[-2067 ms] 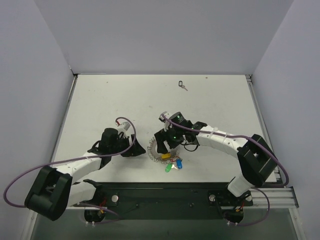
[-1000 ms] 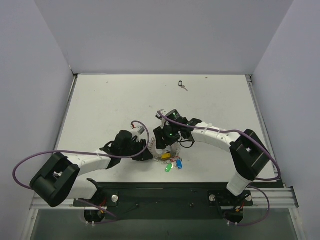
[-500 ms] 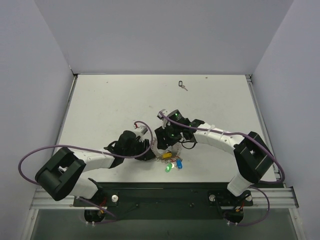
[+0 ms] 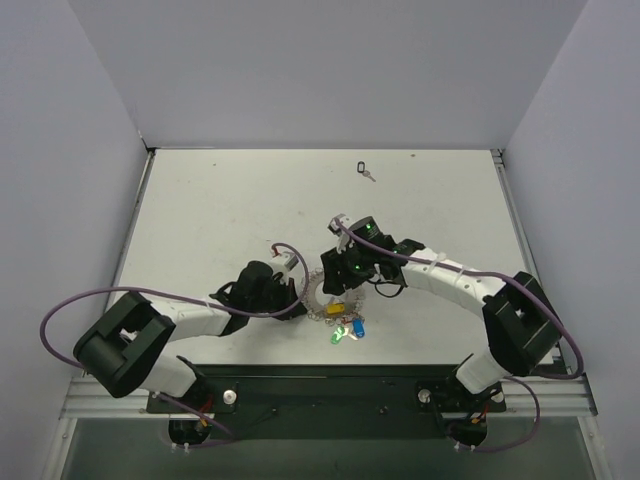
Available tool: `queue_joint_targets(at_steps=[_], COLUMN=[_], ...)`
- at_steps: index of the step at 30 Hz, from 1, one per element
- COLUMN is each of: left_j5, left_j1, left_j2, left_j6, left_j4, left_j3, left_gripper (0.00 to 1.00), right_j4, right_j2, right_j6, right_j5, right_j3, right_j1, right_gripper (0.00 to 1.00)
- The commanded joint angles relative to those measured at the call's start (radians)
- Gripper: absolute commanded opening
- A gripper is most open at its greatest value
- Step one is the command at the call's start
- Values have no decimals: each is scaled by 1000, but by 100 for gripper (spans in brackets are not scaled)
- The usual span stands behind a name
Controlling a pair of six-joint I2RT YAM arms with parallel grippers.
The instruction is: Put the keys on the keyring
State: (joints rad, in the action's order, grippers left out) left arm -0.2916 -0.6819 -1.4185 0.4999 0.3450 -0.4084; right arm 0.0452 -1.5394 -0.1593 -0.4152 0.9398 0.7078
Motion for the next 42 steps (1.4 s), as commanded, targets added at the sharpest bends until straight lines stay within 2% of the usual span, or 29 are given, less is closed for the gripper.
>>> queue_joint_targets(at_steps=[1,13,25,33,38,42], left_j5=[-40,-79,-218,-293,-304,-299], left_j1=[-5,-5,-5,-5,-5,-5], left_j2=[93,326,446,472,481,478], left_j6=[-43,-147,-192,-202,-201,-198], left_j4=[43,-122,-129,-118,-120,-120], left_j3=[-26,-92,-107,-133,-145,-148], left_gripper=[0,0,0,0,0,0], right_j4=[-36,-110,-90,-82,-80,-77], right_j2=[84,254,397,369,329,303], right_j6=[4,29,96,106,104,103], right_j5=[-79,-231,-324,-502,-539,-536], right_j3=[-33,-65,-75,-39,-30,-35], right_j1=[-27,-47,-48,-47,-37,-33], right_gripper=[50,51,53,50,47,39])
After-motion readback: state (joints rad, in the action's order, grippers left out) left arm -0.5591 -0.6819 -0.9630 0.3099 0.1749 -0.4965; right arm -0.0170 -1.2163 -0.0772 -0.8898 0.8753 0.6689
